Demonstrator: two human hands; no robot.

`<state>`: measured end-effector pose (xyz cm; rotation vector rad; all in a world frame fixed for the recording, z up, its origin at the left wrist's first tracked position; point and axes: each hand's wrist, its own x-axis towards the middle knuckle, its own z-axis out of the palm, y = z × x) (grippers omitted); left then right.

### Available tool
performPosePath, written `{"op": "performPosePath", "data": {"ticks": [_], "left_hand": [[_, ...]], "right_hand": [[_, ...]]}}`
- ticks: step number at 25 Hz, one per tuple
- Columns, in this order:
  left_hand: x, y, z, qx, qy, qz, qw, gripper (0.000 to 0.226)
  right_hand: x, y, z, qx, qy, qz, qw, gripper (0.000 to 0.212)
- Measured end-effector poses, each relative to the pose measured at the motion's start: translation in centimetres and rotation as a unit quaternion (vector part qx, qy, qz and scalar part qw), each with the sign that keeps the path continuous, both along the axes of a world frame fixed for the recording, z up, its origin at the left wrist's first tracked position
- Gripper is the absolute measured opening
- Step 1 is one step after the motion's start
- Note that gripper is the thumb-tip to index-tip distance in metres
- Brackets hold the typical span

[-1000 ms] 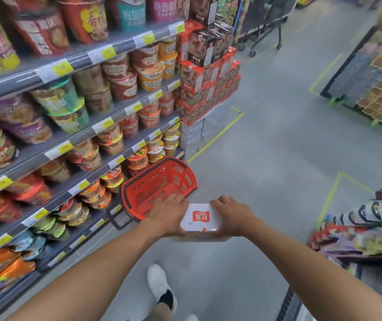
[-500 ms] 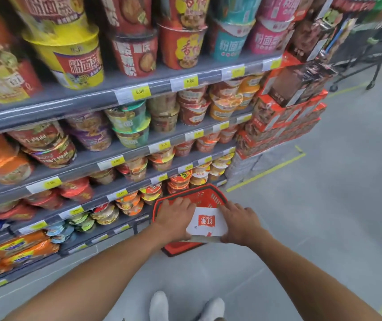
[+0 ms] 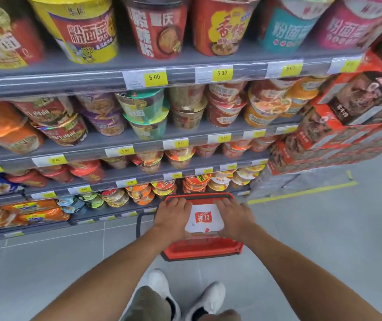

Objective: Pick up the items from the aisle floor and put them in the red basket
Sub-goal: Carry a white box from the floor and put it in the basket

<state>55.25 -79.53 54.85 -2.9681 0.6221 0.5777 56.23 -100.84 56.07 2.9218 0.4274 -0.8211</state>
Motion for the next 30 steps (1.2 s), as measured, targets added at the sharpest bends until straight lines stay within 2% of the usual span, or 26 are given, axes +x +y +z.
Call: {"op": "performPosePath", "data": {"ticks": [7,16,22,27,30], "left_hand": [[3.7,-0.5,-12.7,0.013,0.019,0.021,1.0,0.098],[6.3,-1.2,-35.1,0.03,0.039,0.042,0.998,0.097],[9.2,-1.4,-48.6,0.014,0.035,0.061,0.997,0.087],[10.2,-1.8,-55.9,0.015,0.052,0.087,0.995,0.083],[10.4,-2.2,-58.0,0.028,0.048,0.083,0.995,0.081]], "right_hand": [[3.7,-0.2,-12.8,0.023,-0.003,0.002,1.0,0.106],[6.7,0.0,-36.0,0.069,0.005,-0.027,0.997,0.086],[9.4,-0.1,-50.6,0.049,-0.017,-0.029,0.998,0.089],[10.4,0.1,-57.7,0.06,-0.014,-0.028,0.998,0.092],[10.6,-0.2,-59.6,0.079,-0.003,-0.037,0.996,0.089]]}}
